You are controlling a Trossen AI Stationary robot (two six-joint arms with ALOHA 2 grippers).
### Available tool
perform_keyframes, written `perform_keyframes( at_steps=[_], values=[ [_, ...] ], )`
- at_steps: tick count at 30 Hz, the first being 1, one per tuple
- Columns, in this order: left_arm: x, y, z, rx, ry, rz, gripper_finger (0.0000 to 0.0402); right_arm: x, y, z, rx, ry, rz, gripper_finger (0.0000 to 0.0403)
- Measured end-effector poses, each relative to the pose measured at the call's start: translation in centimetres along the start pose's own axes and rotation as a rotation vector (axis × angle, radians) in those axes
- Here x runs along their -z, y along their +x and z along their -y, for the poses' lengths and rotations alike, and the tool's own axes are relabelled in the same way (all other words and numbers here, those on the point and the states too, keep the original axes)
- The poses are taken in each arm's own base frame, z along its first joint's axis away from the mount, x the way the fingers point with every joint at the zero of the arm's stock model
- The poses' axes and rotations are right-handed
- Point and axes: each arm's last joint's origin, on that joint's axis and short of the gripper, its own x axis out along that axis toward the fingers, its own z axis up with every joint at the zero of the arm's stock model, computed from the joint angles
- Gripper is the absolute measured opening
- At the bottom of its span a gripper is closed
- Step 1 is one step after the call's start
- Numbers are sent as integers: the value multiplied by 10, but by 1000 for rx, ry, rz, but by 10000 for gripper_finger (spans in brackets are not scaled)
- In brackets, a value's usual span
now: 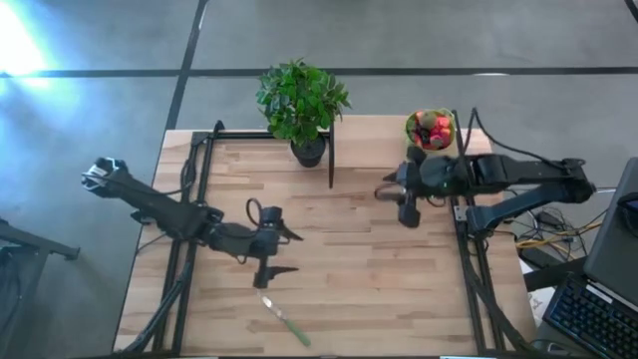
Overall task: Pick & Place Fruit
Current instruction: Put the kitchen knife on the shelf
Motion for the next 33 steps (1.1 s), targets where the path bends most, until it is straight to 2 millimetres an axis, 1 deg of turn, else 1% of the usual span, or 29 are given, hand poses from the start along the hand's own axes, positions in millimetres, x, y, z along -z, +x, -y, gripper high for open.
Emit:
perform_keyframes(
  at_steps=[3,7,11,14,18,21,28,33],
  values=[
    [3,-7,4,16,-15,-34,342,9,3,-18,-52,-17,-17,177],
    [12,-10,8,28,15,-116,342,20,9,-43,-132,-31,-7,169],
    [14,-9,12,36,15,-133,342,29,18,-68,-216,-61,44,160],
    [18,-5,19,59,47,-153,342,35,20,-81,-251,-103,39,151],
    [29,12,35,96,75,-202,342,39,20,-85,-244,-118,21,137],
    [45,30,50,124,102,-280,342,39,19,-85,-244,-112,24,126],
    [81,70,86,172,148,-380,342,34,15,-84,-245,-124,45,102],
    [93,91,110,230,149,-445,342,33,14,-84,-244,-136,52,84]
  ],
)
